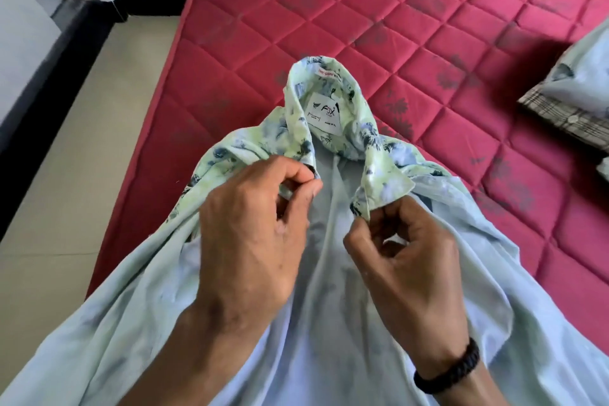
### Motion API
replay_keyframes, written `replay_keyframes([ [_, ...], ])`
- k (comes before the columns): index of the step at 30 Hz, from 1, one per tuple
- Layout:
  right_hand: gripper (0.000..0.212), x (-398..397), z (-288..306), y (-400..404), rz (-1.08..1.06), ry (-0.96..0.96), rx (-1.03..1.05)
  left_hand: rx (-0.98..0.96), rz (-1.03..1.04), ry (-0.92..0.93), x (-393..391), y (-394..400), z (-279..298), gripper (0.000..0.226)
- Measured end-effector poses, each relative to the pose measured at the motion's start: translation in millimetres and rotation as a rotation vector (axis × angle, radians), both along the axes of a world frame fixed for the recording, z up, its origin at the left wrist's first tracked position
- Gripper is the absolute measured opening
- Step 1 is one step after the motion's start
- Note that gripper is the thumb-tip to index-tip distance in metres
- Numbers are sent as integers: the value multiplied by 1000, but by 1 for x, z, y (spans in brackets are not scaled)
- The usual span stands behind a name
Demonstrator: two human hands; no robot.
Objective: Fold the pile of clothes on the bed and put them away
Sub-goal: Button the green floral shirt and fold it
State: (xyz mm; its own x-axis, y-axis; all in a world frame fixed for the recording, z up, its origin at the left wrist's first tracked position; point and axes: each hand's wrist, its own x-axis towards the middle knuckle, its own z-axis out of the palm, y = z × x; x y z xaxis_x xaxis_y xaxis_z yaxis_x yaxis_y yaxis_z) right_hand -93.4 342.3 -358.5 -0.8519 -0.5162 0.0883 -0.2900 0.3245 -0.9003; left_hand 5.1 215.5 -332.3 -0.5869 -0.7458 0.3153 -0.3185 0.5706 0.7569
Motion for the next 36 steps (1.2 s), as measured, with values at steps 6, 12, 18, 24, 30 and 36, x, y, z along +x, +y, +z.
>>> replay_keyframes([
  [6,17,6,-1,-3,7,-195,-60,243,-15,-4,-9,26,-19,4],
  [12,15,1,-12,-3,79,-309,-78,410,-13,76,-11,22,-32,7],
  [18,13,-3,-20,-4,84,-469,-179,628,-16,164,-14,15,-41,11],
  [24,10,-6,-19,-3,93,-664,-331,322,17,63,-11,20,-38,12],
  [30,13,-4,-20,-3,95,-613,-292,280,38,76,-11,24,-31,12],
  [36,9,-3,-22,-3,93,-590,-294,498,35,119,-13,24,-36,12],
])
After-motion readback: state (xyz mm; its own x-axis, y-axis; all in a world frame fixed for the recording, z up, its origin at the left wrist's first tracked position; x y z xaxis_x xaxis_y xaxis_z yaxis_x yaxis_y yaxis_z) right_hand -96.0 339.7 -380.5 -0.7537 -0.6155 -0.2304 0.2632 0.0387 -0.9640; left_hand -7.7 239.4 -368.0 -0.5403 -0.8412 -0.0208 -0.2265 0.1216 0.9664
